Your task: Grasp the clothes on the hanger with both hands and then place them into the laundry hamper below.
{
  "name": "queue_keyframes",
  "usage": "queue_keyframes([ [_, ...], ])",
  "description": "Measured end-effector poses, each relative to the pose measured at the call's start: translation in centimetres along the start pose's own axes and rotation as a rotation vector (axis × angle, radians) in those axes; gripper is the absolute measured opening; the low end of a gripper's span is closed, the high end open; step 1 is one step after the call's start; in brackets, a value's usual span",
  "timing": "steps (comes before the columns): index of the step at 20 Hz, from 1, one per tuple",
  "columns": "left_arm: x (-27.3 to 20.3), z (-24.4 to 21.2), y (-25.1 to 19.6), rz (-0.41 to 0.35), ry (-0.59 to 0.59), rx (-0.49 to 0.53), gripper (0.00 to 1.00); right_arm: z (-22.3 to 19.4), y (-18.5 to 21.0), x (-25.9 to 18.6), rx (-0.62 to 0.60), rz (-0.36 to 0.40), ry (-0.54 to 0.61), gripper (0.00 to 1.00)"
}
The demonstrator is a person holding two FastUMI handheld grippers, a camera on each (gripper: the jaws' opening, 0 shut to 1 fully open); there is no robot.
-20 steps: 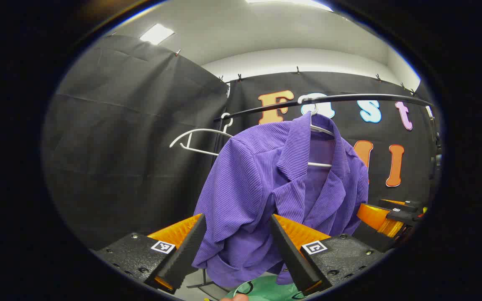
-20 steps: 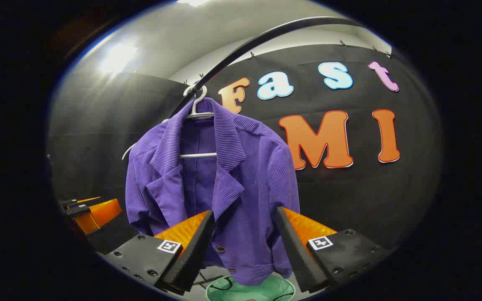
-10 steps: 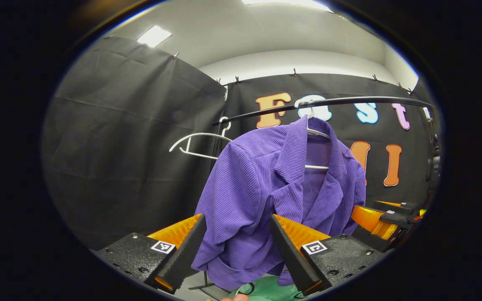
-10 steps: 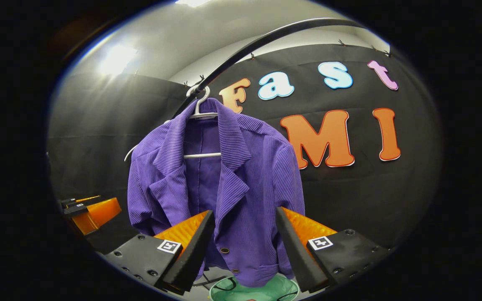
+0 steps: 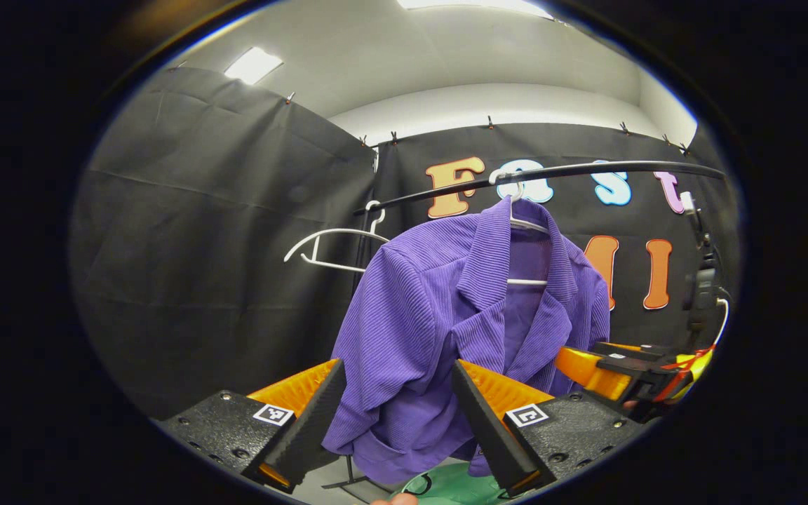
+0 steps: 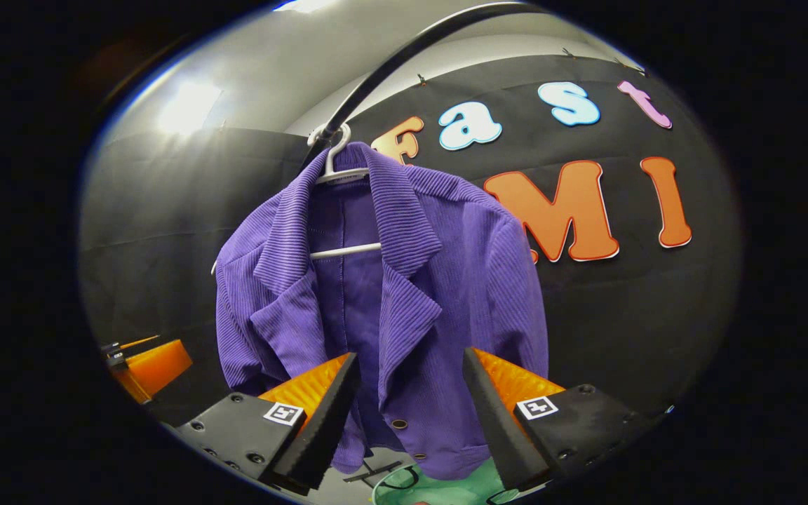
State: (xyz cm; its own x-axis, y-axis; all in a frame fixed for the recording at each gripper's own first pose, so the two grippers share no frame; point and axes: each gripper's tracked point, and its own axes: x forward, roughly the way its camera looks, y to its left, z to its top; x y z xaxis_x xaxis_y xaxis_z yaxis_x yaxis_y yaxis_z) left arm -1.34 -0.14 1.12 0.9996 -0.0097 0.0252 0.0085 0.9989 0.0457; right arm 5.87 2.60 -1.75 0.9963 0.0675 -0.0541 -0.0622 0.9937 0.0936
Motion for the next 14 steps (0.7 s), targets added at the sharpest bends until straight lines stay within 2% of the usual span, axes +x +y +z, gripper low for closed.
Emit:
queue_keyframes([
  [1,-0.2,0.1,0.3,0.007,-0.001,0.003,0.91,-0.1,0.2,0.9,0.006,-0.007,0.004,0.88],
  [2,-0.4,0.2,0.5,0.015,-0.003,0.005,0.91,0.3,0.6,1.8,0.015,-0.009,-0.015,0.95],
  [3,-0.5,0.2,0.7,0.023,-0.003,0.004,0.91,0.6,1.0,2.8,0.013,-0.017,-0.042,0.95],
  [4,-0.7,0.1,0.9,0.033,0.0,0.004,0.95,0.4,1.1,3.5,-0.004,-0.042,-0.054,0.89],
  [5,-1.0,0.1,1.1,0.044,0.003,0.004,0.91,0.1,0.9,4.4,-0.025,-0.069,-0.057,0.87],
  [7,-1.4,0.1,1.6,0.063,0.005,0.002,0.91,-0.7,0.3,5.8,-0.062,-0.124,-0.054,1.0],
  [9,-1.6,0.1,2.0,0.078,0.005,0.0,0.91,-1.7,-1.0,7.3,-0.084,-0.164,-0.037,0.88],
  [11,-1.9,0.1,2.2,0.082,0.005,0.0,0.91,-2.5,-2.5,8.1,-0.076,-0.174,-0.005,0.9],
  [12,-2.0,0.1,2.1,0.078,0.002,-0.001,0.91,-2.6,-3.0,8.1,-0.042,-0.156,0.009,0.92],
  [13,-1.9,0.2,1.7,0.069,-0.001,-0.004,0.95,-2.7,-3.4,7.9,0.001,-0.134,0.017,0.76],
  [14,-1.8,0.2,1.2,0.057,-0.004,-0.007,0.92,-2.4,-3.8,7.4,0.04,-0.095,0.022,0.6],
])
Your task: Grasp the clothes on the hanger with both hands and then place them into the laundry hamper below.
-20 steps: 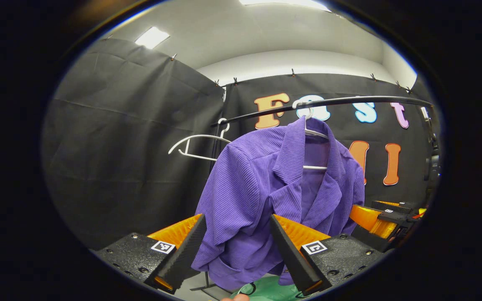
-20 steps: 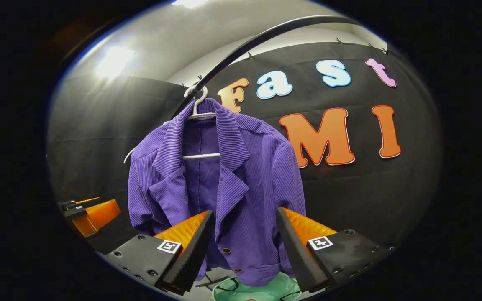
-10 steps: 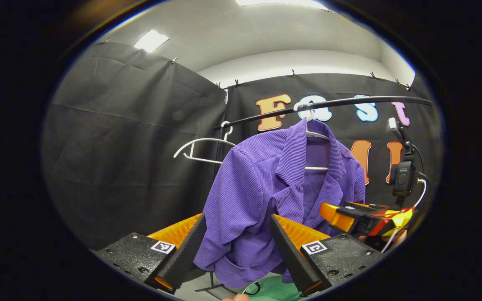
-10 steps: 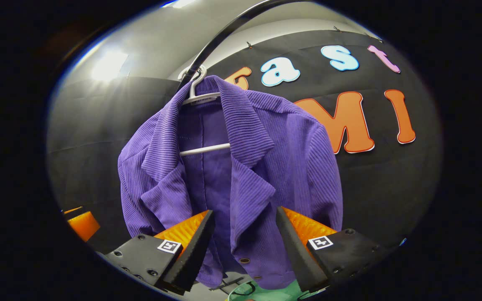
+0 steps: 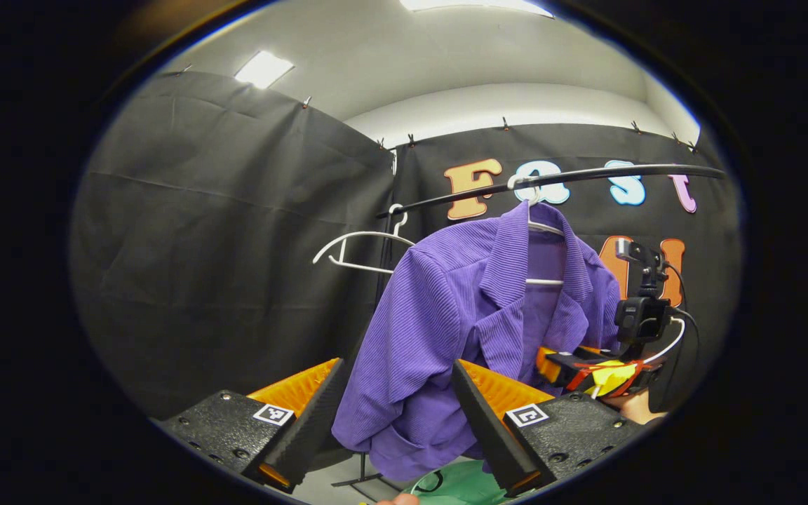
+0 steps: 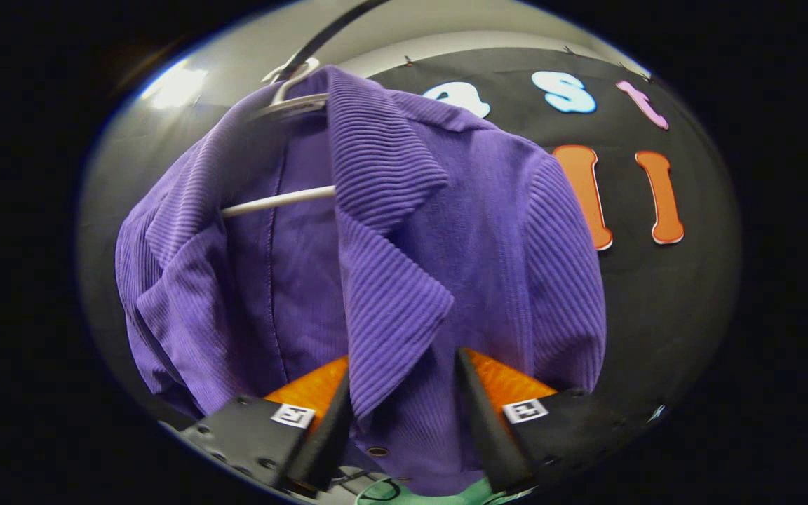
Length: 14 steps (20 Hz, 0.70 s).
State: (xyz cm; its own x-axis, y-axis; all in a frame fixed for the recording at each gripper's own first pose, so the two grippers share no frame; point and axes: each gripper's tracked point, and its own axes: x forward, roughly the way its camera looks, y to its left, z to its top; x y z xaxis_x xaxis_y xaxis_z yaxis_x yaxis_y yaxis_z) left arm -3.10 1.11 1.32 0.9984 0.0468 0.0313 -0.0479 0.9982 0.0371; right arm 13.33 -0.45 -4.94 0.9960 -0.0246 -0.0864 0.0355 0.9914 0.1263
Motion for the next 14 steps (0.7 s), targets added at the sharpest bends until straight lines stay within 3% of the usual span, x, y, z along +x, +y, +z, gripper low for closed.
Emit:
queue_keyframes([
  [3,0.8,-0.4,-2.2,-0.058,0.005,-0.012,0.92,1.2,-1.9,-1.7,0.031,0.032,-0.015,0.11],
  [4,1.1,-0.6,-3.2,-0.084,0.008,-0.016,0.92,1.9,-2.4,-3.1,0.025,0.037,-0.031,0.03],
  [5,1.5,-0.8,-4.5,-0.113,0.01,-0.021,0.92,2.7,-2.9,-4.2,0.016,0.039,-0.05,0.08],
  [7,2.4,-1.2,-7.3,-0.178,0.017,-0.034,0.92,4.8,-3.9,-6.2,-0.005,0.038,-0.094,0.08],
  [8,2.9,-1.6,-8.6,-0.202,0.022,-0.035,0.92,5.8,-4.3,-7.3,-0.014,0.038,-0.115,0.01],
  [9,3.5,-2.0,-9.9,-0.22,0.026,-0.041,0.92,6.8,-4.6,-8.3,-0.021,0.042,-0.133,0.08],
  [11,4.7,-3.2,-12.5,-0.256,0.05,-0.089,0.92,8.3,-5.0,-9.8,-0.039,0.055,-0.16,0.07],
  [14,6.6,-5.6,-15.1,-0.246,0.086,-0.099,0.92,10.3,-5.6,-11.8,-0.049,0.056,-0.199,0.07],
])
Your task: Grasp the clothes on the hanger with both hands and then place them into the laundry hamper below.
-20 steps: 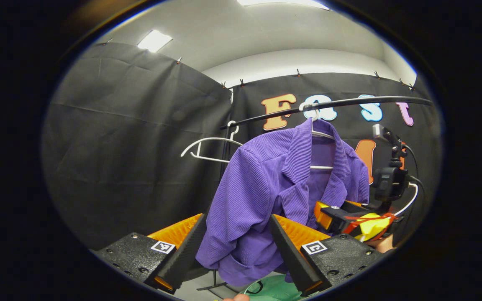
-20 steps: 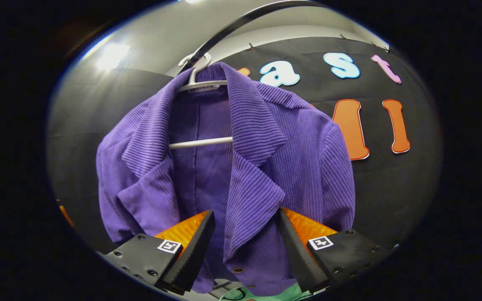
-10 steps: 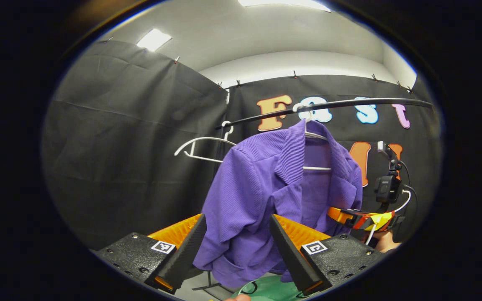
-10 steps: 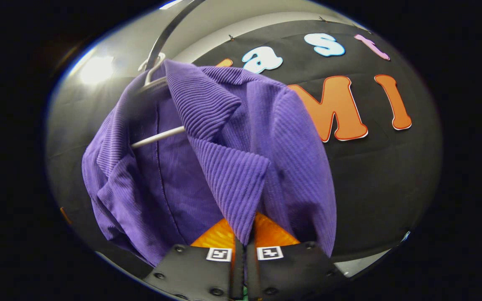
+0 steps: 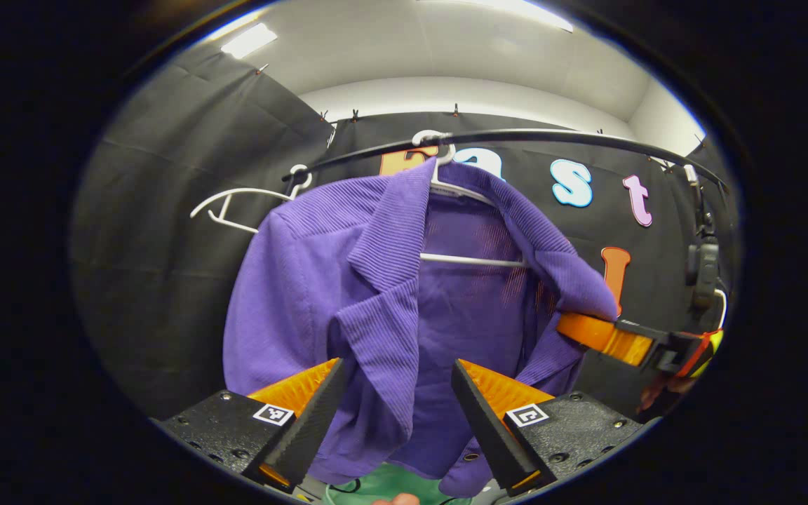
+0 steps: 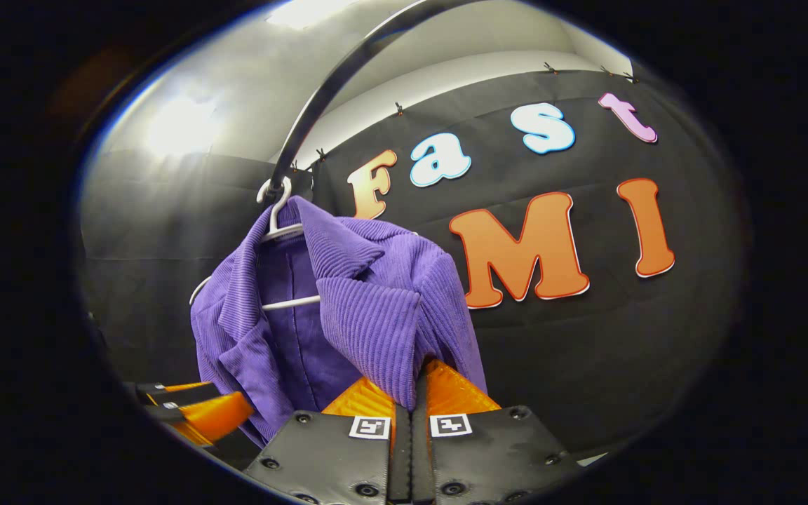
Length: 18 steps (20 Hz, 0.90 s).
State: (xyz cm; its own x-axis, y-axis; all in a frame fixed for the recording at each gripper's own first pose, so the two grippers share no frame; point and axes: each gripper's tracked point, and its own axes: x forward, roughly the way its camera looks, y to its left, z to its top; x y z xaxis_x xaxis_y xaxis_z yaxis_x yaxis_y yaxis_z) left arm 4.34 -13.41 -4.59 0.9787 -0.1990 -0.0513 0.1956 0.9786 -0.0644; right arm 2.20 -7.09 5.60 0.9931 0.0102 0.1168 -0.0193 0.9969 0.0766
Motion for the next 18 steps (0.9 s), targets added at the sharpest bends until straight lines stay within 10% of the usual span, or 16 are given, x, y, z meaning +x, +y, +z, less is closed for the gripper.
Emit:
queue_keyframes([
  [8,6.6,-2.6,2.4,0.184,-0.057,0.156,0.91,2.5,1.3,-2.3,-0.079,0.046,-0.041,0.07],
  [11,7.0,-2.0,2.8,0.138,-0.066,0.187,0.92,2.5,2.0,-2.6,-0.083,0.067,-0.043,0.07],
  [16,3.1,2.0,5.9,0.171,-0.137,0.255,0.07,1.6,2.2,-2.0,-0.076,0.061,-0.049,0.07],
  [18,1.0,4.6,7.9,0.215,-0.172,0.25,0.07,1.6,2.0,-1.8,-0.075,0.04,-0.063,0.07],
])
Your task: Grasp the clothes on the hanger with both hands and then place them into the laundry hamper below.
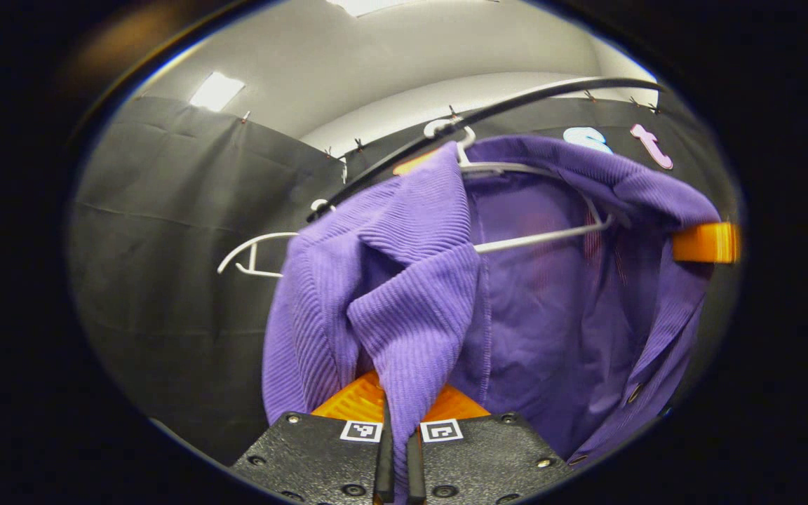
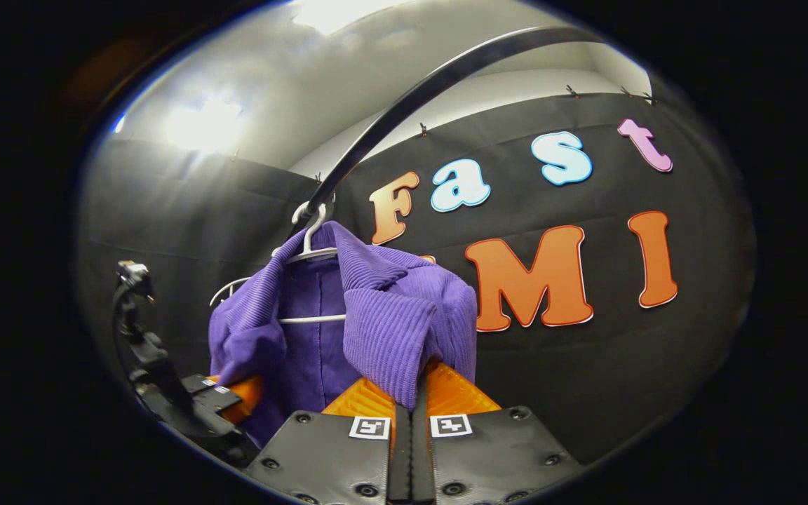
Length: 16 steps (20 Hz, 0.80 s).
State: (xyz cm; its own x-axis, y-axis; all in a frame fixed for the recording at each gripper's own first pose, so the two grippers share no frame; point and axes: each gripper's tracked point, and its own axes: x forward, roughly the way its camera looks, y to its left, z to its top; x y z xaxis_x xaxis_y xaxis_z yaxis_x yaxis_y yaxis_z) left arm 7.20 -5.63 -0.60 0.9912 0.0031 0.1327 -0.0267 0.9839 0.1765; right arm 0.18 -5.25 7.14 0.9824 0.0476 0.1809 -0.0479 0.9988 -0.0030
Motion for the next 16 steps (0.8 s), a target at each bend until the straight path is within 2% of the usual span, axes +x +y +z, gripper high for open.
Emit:
queue_keyframes([
  [4,-0.2,6.8,6.2,0.119,-0.094,0.022,0.05,1.3,-0.9,0.2,-0.046,-0.056,-0.052,0.08],
  [8,2.1,11.9,11.3,0.174,-0.159,-0.079,0.1,3.4,-1.8,0.4,-0.072,-0.097,-0.105,0.07],
  [9,3.1,12.6,12.7,0.192,-0.173,-0.094,0.05,3.7,-2.1,0.5,-0.072,-0.108,-0.112,0.07],
  [10,4.1,13.0,13.9,0.207,-0.183,-0.103,0.07,4.0,-2.3,0.5,-0.069,-0.116,-0.119,0.07],
  [16,10.9,13.2,17.5,0.162,-0.184,-0.161,0.05,4.9,-2.7,0.3,-0.05,-0.135,-0.151,0.07],
])
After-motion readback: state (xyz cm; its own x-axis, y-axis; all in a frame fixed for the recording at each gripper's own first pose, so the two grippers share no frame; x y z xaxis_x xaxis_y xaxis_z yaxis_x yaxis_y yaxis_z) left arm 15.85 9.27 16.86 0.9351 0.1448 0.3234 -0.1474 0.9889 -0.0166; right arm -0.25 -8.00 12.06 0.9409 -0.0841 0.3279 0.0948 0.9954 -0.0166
